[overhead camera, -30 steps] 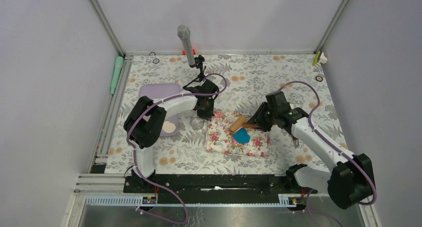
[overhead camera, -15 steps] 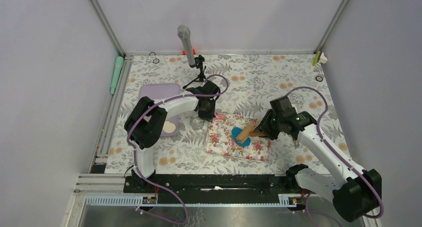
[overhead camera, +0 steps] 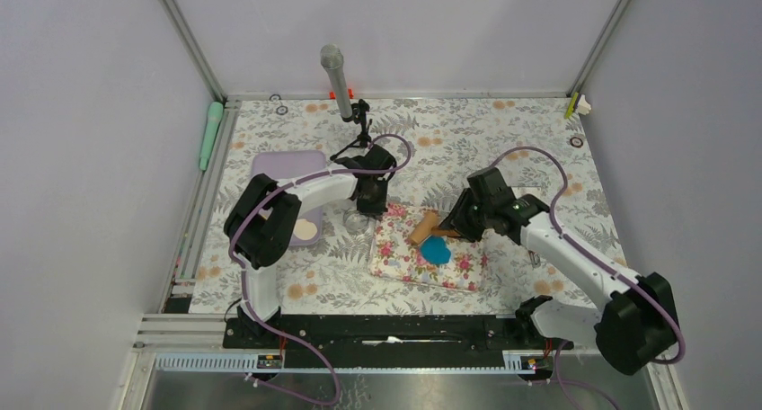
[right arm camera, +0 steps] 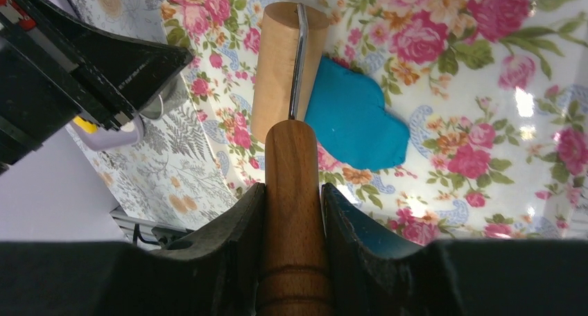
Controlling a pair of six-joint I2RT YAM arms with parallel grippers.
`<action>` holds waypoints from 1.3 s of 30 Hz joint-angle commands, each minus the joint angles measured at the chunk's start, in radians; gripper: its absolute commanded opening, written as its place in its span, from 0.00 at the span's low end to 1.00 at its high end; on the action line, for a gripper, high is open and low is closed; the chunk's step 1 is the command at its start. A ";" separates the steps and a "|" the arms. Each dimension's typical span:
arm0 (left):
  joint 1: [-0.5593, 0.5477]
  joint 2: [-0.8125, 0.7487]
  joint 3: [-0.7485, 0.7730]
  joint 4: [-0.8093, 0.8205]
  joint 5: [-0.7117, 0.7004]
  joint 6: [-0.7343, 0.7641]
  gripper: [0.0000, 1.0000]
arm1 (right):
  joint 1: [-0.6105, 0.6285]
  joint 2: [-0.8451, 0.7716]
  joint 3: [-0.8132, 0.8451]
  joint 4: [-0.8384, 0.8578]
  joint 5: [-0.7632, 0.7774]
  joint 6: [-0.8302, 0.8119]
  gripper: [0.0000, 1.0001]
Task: Roll out the dumpling wrappers from the dough
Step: Flatten out the dough on the work surface.
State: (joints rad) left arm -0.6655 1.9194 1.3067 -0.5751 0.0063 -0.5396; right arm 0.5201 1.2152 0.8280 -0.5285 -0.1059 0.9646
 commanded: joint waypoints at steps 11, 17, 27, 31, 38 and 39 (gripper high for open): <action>0.003 0.013 0.065 0.003 -0.025 0.009 0.00 | 0.011 -0.188 -0.047 -0.533 0.070 -0.053 0.00; 0.002 0.034 0.115 -0.012 -0.019 0.029 0.00 | 0.011 -0.143 0.106 -0.587 0.113 -0.107 0.00; -0.023 0.158 0.308 0.014 0.018 0.223 0.00 | 0.010 -0.042 0.416 -0.644 0.192 -0.333 0.00; -0.023 0.227 0.401 0.026 0.043 0.299 0.00 | 0.011 -0.029 0.428 -0.617 0.196 -0.399 0.00; -0.023 0.330 0.595 -0.054 0.036 0.307 0.29 | 0.009 -0.039 0.417 -0.591 0.209 -0.417 0.00; -0.023 0.334 0.615 -0.066 0.041 0.305 0.39 | 0.009 -0.039 0.415 -0.589 0.214 -0.417 0.00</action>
State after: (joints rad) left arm -0.6895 2.2471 1.8091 -0.6201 0.0471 -0.2634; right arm 0.5228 1.1854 1.2232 -1.1397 0.0677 0.5804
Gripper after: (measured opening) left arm 0.241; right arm 0.391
